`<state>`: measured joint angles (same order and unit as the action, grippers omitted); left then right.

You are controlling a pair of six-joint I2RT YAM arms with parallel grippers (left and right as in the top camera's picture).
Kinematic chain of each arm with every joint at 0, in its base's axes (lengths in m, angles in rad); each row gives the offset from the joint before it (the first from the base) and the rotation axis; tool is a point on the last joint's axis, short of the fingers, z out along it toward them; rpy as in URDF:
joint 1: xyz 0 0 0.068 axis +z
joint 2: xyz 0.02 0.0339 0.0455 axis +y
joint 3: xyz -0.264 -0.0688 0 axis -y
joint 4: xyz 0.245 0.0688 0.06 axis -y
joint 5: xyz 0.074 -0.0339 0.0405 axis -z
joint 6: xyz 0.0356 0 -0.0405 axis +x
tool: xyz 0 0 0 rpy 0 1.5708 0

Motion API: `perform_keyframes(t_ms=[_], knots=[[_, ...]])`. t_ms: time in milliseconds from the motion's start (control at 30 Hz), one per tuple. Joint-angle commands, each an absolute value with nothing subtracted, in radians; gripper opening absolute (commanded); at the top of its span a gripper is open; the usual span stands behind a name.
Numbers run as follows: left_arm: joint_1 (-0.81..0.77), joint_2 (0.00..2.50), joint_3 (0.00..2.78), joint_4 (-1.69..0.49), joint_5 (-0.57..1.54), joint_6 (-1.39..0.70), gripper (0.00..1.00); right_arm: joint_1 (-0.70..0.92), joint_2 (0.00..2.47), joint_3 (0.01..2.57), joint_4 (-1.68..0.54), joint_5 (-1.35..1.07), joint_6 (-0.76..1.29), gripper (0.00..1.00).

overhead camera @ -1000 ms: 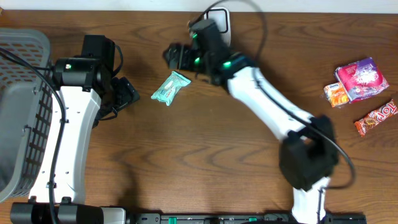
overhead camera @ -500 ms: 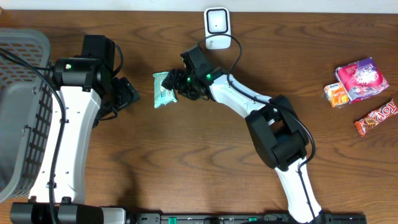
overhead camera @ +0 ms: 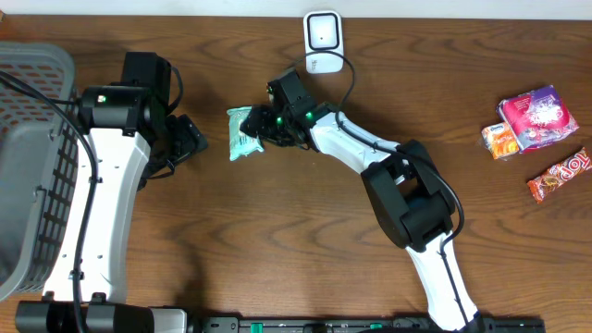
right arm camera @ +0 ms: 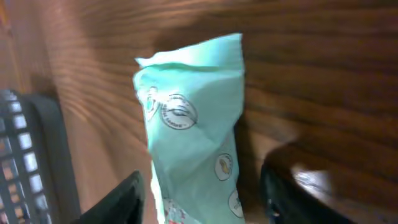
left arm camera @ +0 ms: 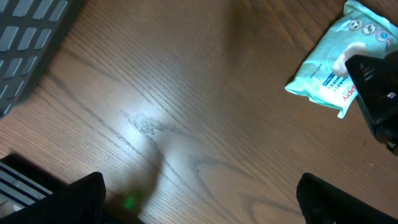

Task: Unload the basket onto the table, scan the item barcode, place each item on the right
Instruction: 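Move the right gripper left and grasp the green wipes pack, then lift the green wipes pack up to the white scanner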

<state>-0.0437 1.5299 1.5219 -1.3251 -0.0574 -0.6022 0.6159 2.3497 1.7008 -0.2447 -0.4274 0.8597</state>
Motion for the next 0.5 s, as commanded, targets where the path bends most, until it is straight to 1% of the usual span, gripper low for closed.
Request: perform_keyframes(t_ms=[0, 67, 167, 233, 367, 467], knots=[[-0.042, 1.53, 1.52, -1.327, -0.063, -0.6, 0.98, 0.645, 2.366, 1.699, -0.25, -0.404, 0.791, 0.59], [-0.042, 1.53, 1.52, -1.327, -0.063, -0.6, 0.98, 0.658, 2.37, 1.699, -0.242, -0.392, 0.791, 0.52], [-0.042, 1.53, 1.52, -1.327, -0.063, -0.6, 0.98, 0.672, 2.375, 1.699, -0.244, -0.377, 0.79, 0.24], [-0.042, 1.53, 1.52, -1.327, -0.063, -0.6, 0.98, 0.673, 2.374, 1.699, -0.247, -0.377, 0.779, 0.02], [-0.042, 1.53, 1.52, -1.327, -0.063, -0.6, 0.98, 0.664, 2.332, 1.713, -0.279, -0.382, 0.749, 0.02], [-0.042, 1.53, 1.52, -1.327, -0.063, -0.6, 0.98, 0.648, 2.246, 1.745, -0.391, -0.29, 0.681, 0.02]])
